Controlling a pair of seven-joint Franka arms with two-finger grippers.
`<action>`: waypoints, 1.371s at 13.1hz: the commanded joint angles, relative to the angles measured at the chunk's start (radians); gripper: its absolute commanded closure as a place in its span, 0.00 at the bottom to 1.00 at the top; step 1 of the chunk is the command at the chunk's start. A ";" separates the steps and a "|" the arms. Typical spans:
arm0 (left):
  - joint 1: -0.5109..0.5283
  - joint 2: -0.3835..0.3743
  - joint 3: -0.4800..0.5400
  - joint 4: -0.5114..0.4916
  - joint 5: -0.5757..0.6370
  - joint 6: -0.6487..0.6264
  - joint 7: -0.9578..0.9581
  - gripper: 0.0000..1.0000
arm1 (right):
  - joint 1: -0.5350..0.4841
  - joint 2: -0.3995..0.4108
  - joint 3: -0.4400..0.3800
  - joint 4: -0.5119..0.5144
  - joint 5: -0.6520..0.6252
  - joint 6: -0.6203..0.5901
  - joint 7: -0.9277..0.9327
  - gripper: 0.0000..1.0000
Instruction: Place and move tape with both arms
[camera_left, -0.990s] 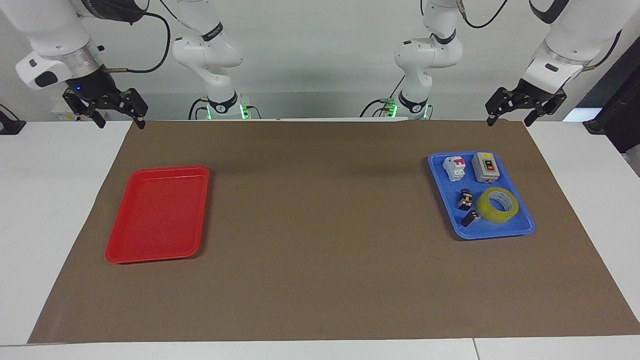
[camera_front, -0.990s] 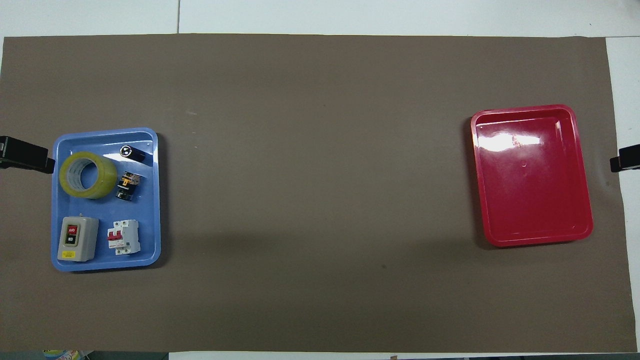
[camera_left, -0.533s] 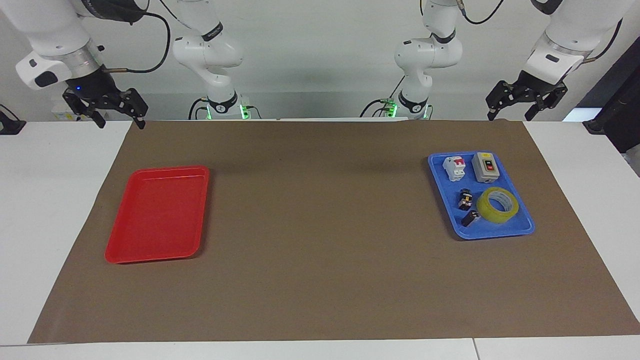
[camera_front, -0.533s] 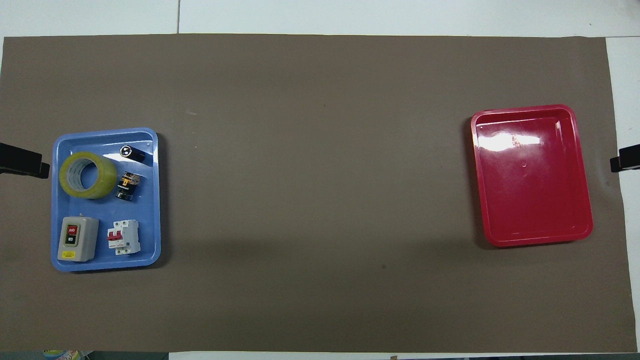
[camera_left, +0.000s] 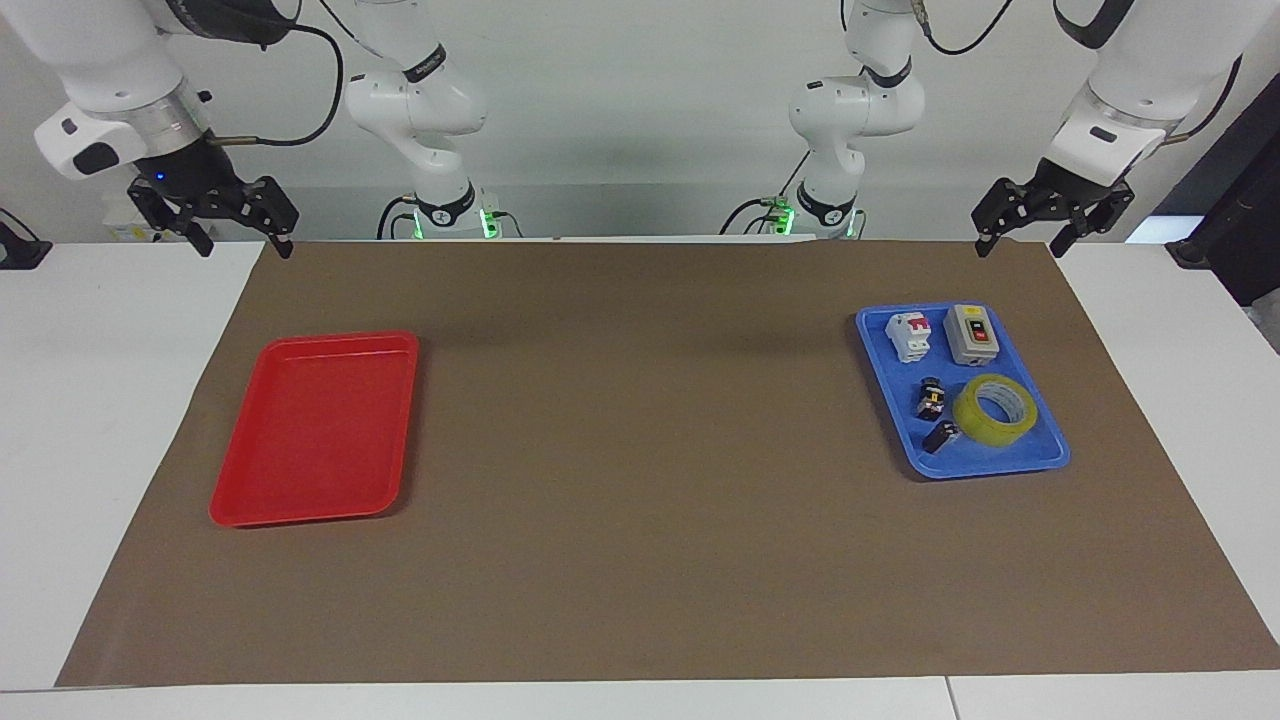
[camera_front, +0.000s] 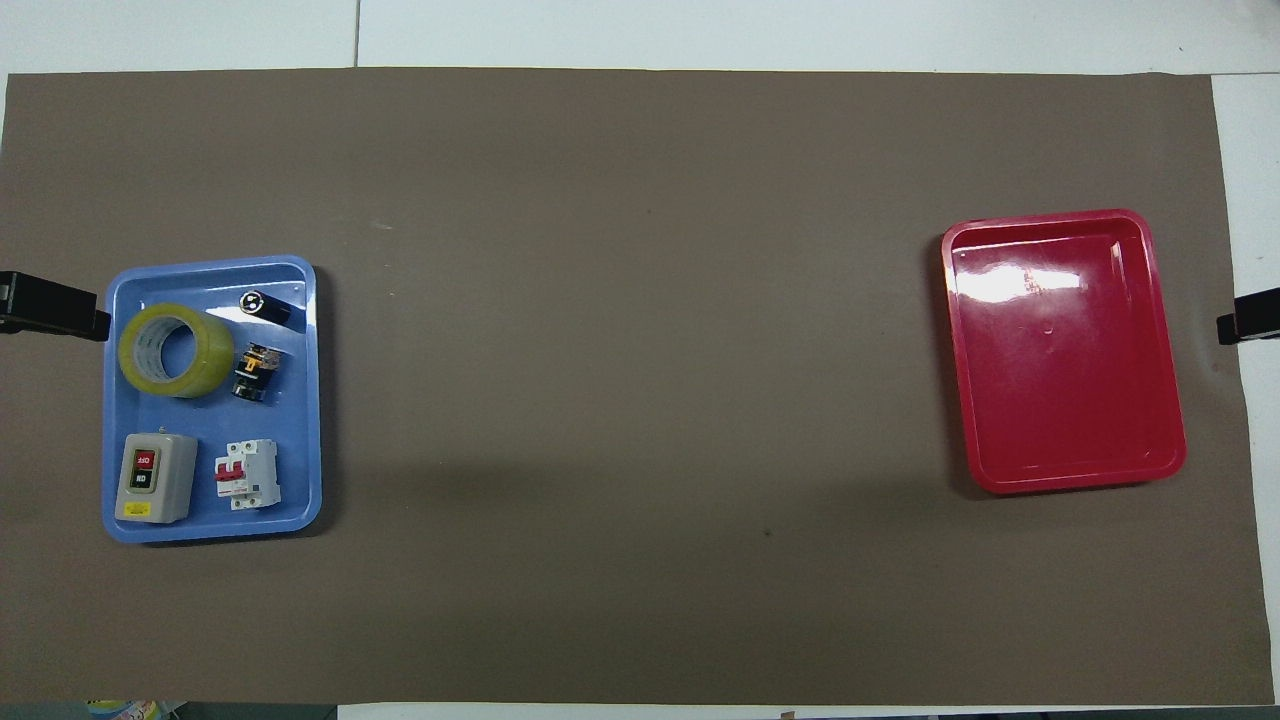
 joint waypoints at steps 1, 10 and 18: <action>0.050 0.069 0.005 -0.001 -0.025 0.091 0.010 0.00 | -0.020 0.002 0.019 0.001 0.006 -0.004 -0.013 0.00; 0.231 0.203 0.005 -0.311 -0.025 0.564 0.007 0.00 | -0.022 0.001 0.035 -0.002 0.004 -0.007 -0.011 0.00; 0.270 0.203 0.005 -0.529 -0.025 0.768 -0.044 0.03 | -0.022 -0.002 0.036 -0.014 0.001 -0.007 -0.013 0.00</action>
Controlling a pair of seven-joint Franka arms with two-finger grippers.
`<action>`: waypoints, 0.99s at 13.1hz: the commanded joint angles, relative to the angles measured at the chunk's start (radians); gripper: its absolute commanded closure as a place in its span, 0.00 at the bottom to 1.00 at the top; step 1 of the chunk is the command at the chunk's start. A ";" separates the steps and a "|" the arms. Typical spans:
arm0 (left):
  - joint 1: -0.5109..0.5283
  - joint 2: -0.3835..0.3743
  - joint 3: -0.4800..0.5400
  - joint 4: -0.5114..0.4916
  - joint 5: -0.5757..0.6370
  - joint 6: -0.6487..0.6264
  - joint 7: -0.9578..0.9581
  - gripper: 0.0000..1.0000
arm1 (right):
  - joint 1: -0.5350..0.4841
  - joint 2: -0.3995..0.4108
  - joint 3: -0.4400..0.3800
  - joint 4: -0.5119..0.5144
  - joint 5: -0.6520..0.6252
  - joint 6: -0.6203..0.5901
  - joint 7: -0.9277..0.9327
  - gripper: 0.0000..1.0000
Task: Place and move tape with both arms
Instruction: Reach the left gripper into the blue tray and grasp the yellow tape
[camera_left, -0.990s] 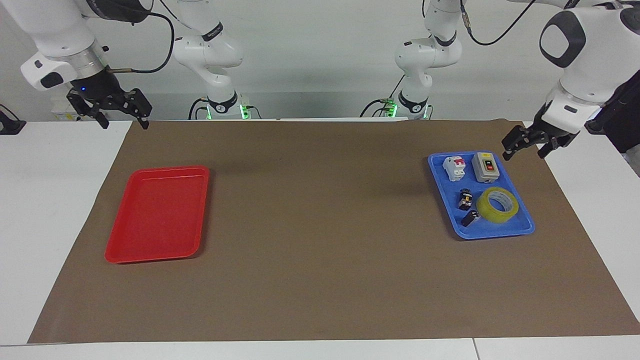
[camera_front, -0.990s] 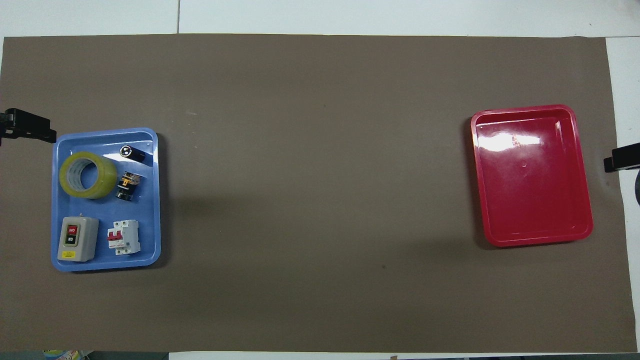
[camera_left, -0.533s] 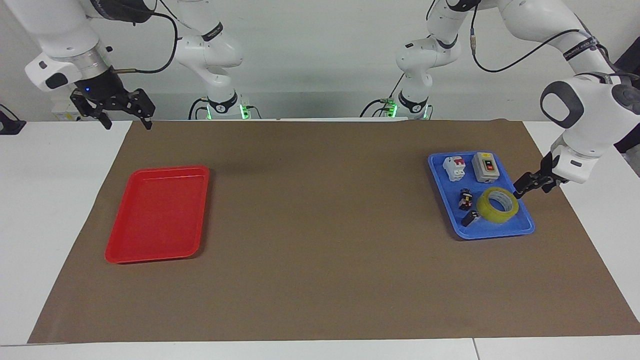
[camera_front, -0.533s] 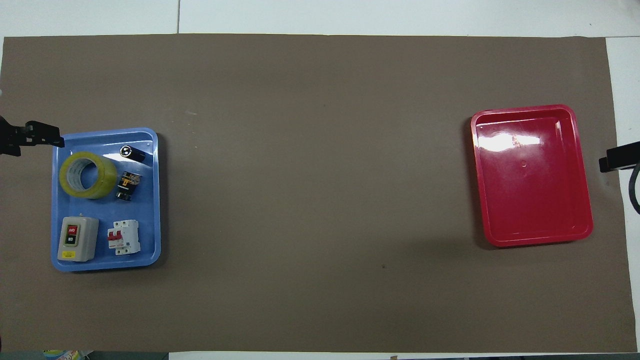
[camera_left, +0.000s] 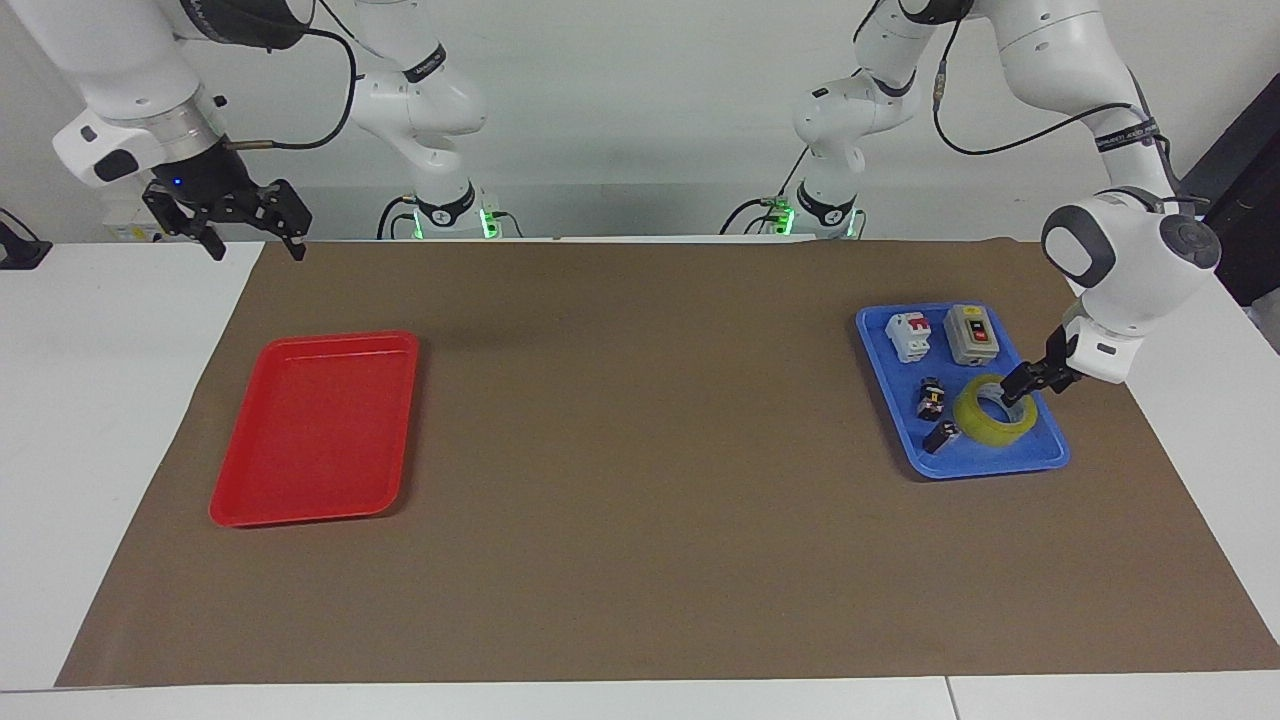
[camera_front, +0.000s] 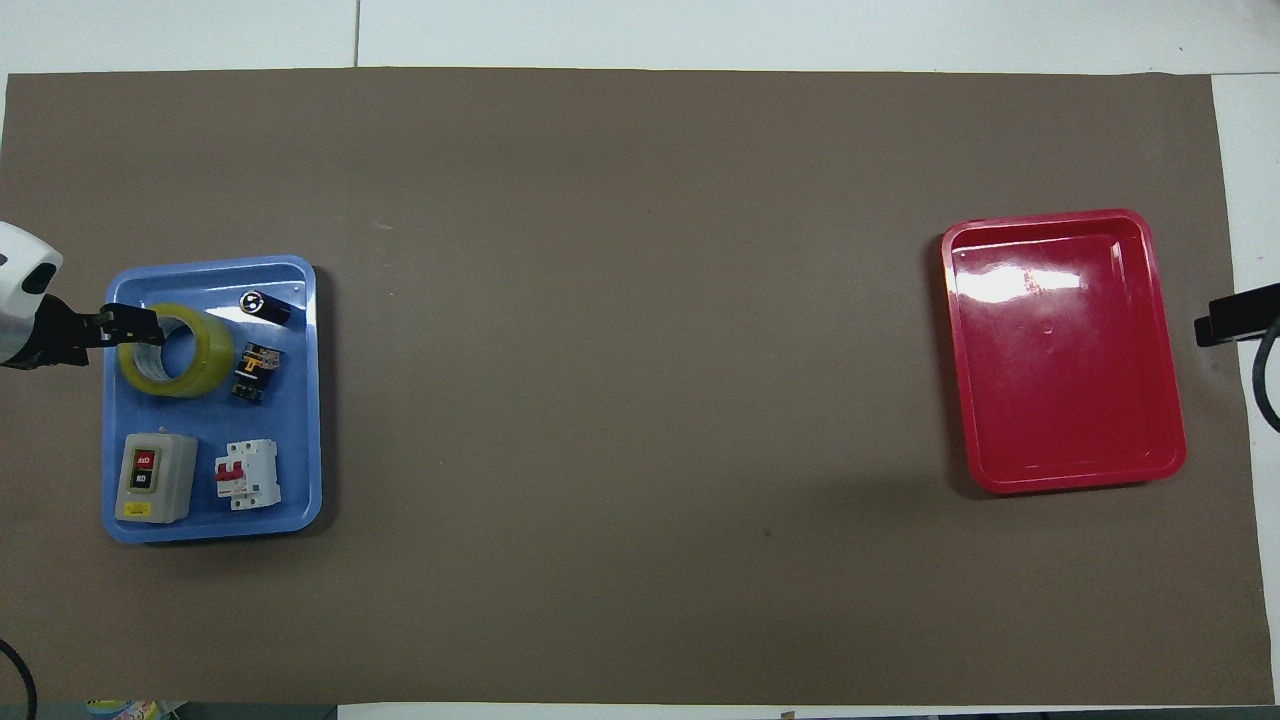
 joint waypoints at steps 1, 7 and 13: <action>0.005 -0.025 -0.004 -0.059 -0.024 0.045 -0.030 0.05 | -0.021 -0.005 0.017 -0.007 0.001 -0.007 -0.011 0.00; -0.004 -0.026 -0.004 -0.120 -0.024 0.093 -0.074 0.35 | -0.021 -0.005 0.017 -0.007 0.001 -0.008 -0.013 0.00; 0.008 -0.032 -0.004 -0.122 -0.024 0.079 -0.114 1.00 | -0.021 -0.005 0.021 -0.006 -0.003 -0.013 -0.013 0.00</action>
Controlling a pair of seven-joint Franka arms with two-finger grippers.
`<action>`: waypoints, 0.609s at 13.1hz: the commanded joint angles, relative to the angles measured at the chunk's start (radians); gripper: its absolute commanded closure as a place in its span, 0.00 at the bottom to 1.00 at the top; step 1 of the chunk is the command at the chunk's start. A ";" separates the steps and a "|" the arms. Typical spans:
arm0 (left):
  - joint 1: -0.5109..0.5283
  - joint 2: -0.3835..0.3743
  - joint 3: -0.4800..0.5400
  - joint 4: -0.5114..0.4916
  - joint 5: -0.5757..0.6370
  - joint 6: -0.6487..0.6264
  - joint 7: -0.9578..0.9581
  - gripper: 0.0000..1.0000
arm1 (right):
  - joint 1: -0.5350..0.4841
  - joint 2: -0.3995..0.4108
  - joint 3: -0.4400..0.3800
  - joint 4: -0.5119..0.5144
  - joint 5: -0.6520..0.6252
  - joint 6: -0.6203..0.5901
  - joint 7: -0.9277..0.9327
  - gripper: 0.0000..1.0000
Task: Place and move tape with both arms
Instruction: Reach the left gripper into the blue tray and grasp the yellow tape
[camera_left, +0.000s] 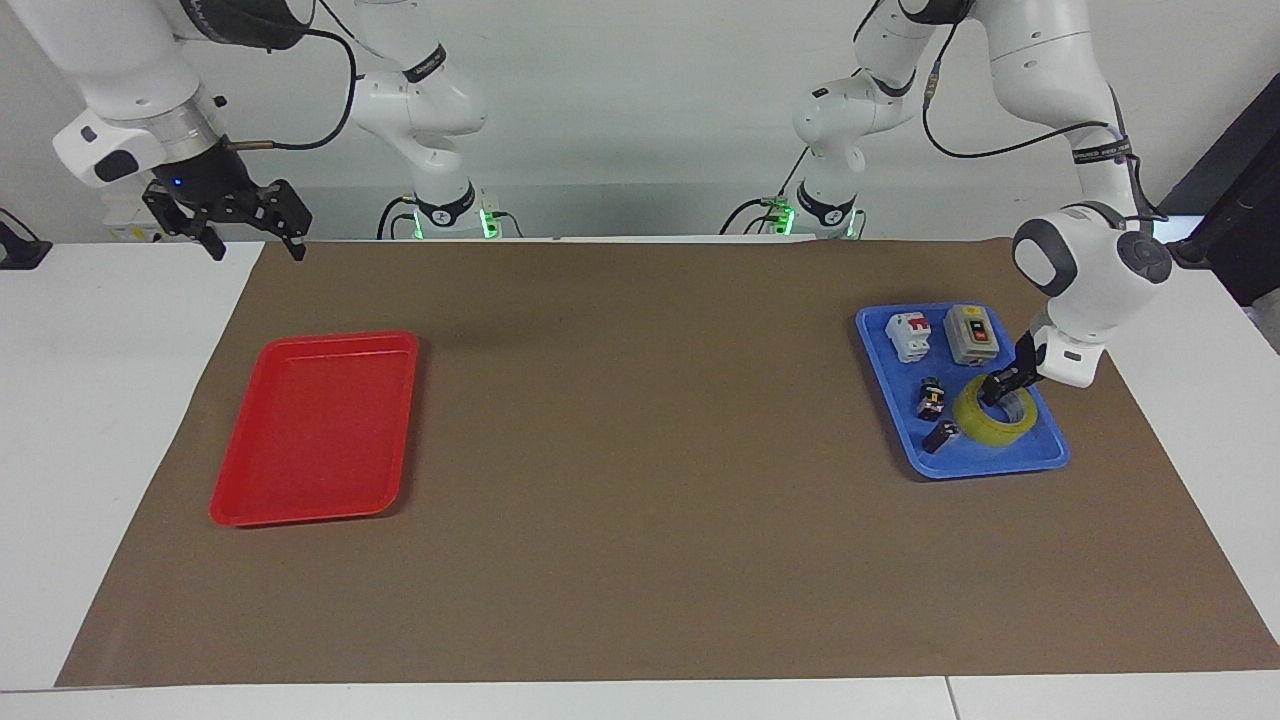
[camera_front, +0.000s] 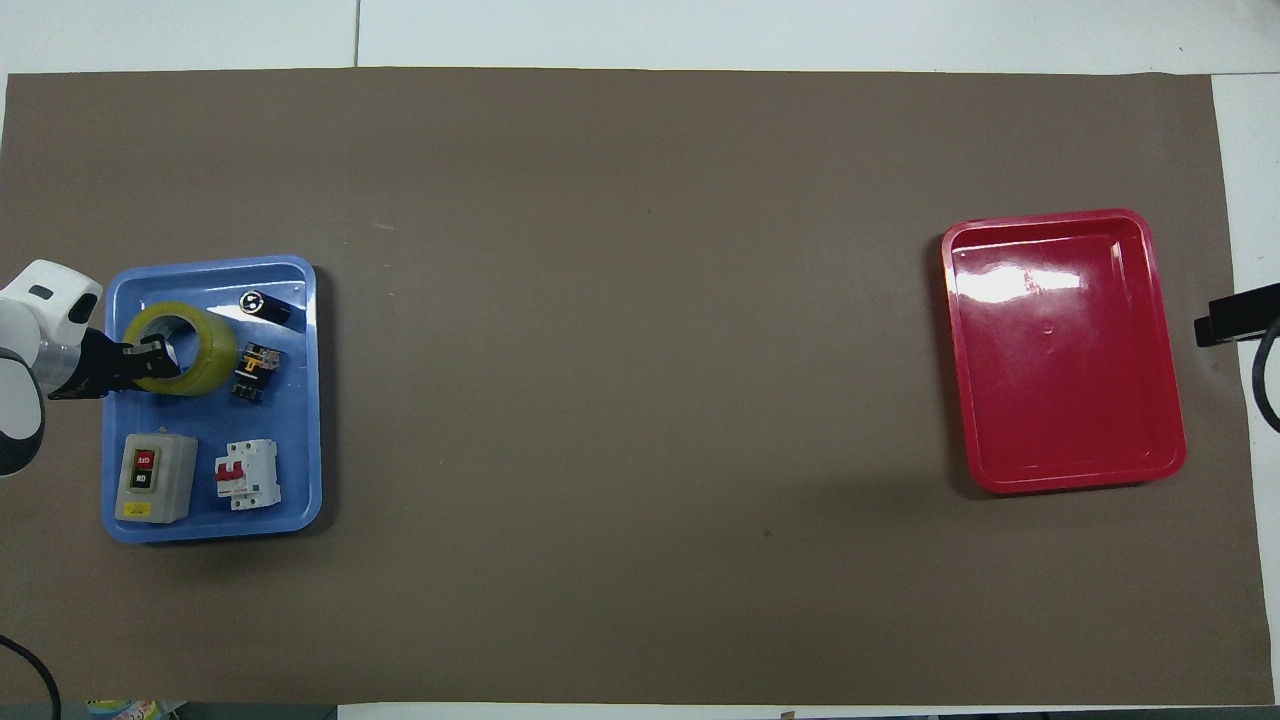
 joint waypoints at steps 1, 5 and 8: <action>0.021 -0.034 -0.003 -0.018 -0.024 0.004 -0.008 1.00 | -0.021 -0.005 0.022 -0.006 -0.003 -0.012 -0.013 0.00; 0.034 -0.057 -0.003 0.163 -0.024 -0.221 0.003 1.00 | -0.021 -0.005 0.022 -0.006 -0.003 -0.012 -0.013 0.00; -0.003 -0.117 -0.007 0.185 -0.021 -0.266 0.003 1.00 | -0.021 -0.005 0.022 -0.006 -0.003 -0.012 -0.013 0.00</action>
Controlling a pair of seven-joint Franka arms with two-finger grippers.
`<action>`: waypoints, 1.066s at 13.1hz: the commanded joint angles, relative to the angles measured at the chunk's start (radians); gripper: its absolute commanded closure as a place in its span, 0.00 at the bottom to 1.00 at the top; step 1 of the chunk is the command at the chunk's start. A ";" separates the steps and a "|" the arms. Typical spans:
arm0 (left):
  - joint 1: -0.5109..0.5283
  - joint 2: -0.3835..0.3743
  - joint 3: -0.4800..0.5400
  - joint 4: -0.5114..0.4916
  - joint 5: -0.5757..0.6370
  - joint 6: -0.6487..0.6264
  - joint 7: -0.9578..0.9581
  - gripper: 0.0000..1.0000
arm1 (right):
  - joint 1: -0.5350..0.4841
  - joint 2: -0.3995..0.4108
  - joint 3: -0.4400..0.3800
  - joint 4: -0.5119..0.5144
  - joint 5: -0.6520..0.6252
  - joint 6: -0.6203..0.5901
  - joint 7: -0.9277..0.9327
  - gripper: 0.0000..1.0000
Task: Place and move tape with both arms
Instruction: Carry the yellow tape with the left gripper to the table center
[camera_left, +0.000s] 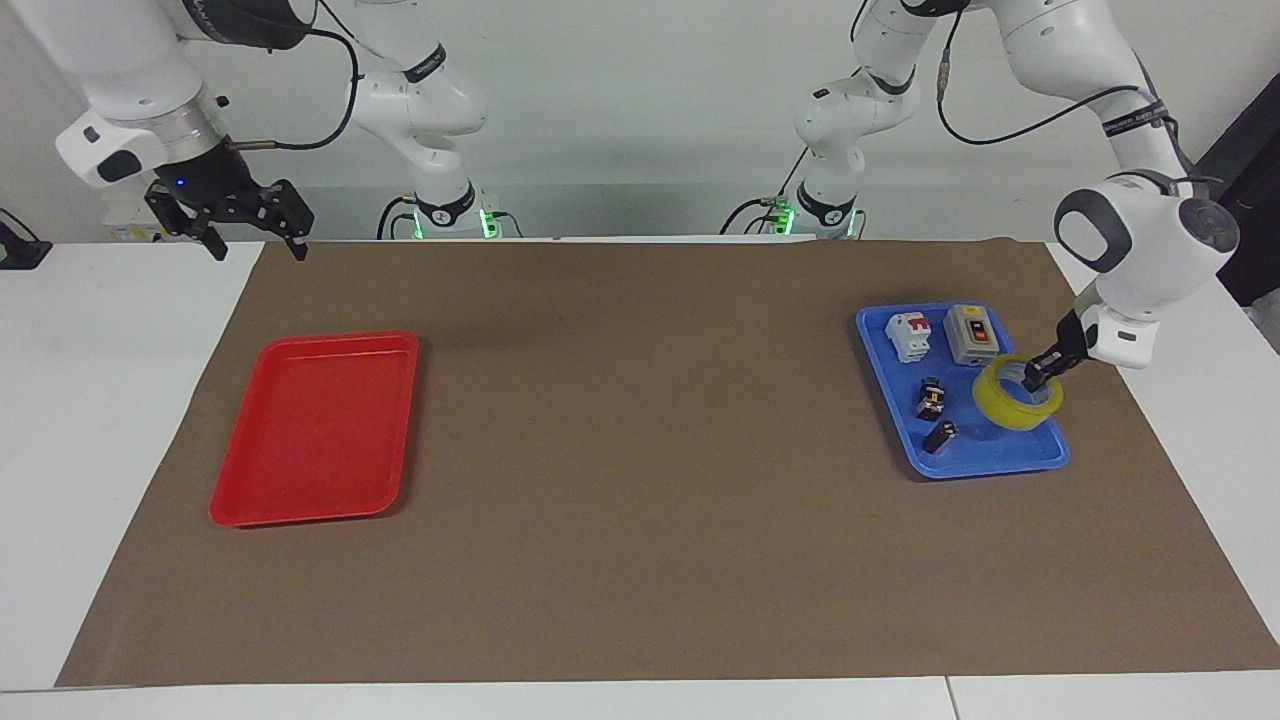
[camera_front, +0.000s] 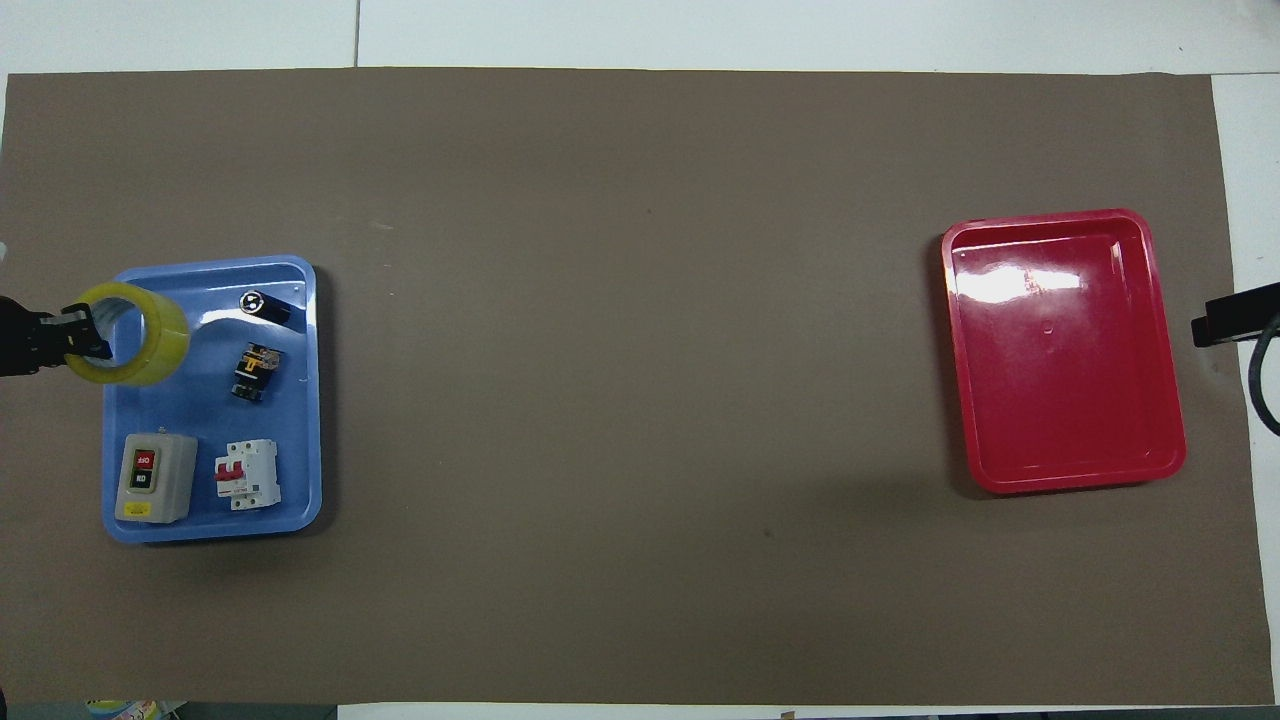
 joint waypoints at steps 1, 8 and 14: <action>-0.056 -0.065 -0.004 -0.001 -0.020 -0.039 0.002 1.00 | -0.021 -0.005 0.018 -0.006 -0.002 -0.010 -0.013 0.00; -0.490 -0.025 -0.006 -0.049 0.055 0.026 -0.342 1.00 | -0.021 -0.005 0.017 -0.006 -0.002 -0.010 -0.013 0.00; -0.786 0.131 -0.007 -0.041 0.055 0.192 -0.549 1.00 | -0.021 -0.005 0.017 -0.006 -0.001 -0.007 -0.014 0.00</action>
